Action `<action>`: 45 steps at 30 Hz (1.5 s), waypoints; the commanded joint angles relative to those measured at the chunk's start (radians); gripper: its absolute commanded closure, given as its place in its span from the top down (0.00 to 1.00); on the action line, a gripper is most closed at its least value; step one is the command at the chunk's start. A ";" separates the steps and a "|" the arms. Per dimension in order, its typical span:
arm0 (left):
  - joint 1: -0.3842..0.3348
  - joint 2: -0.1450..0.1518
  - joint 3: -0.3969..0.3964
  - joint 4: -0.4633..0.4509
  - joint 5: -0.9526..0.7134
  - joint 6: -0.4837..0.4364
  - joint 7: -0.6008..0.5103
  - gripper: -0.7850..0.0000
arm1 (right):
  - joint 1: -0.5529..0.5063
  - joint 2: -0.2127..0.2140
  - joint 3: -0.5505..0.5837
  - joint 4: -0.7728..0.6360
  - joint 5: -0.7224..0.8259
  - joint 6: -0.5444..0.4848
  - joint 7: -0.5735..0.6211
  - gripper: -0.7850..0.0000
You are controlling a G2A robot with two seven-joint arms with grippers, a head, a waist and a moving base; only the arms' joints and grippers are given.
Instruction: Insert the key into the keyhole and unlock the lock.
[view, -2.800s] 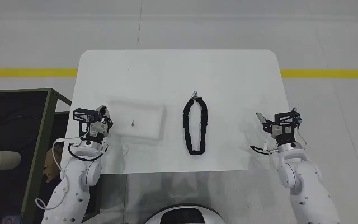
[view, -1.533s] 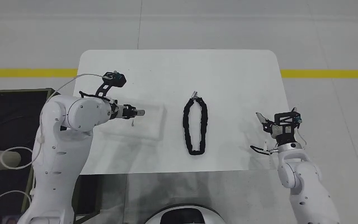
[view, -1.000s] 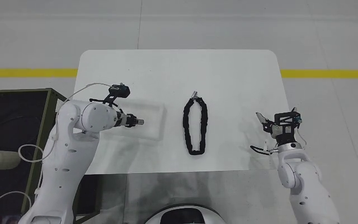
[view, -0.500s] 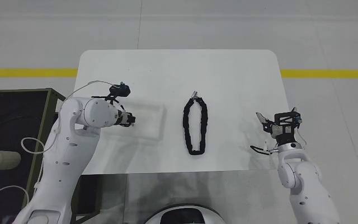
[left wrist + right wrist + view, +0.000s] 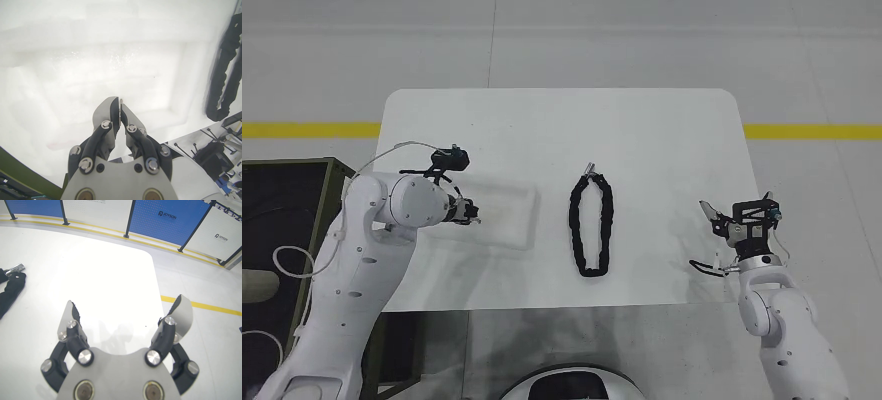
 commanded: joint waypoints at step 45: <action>-0.014 -0.005 -0.358 0.517 -1.207 -0.126 0.184 0.00 | 0.450 -0.071 -0.486 -0.156 0.366 0.278 0.923 1.00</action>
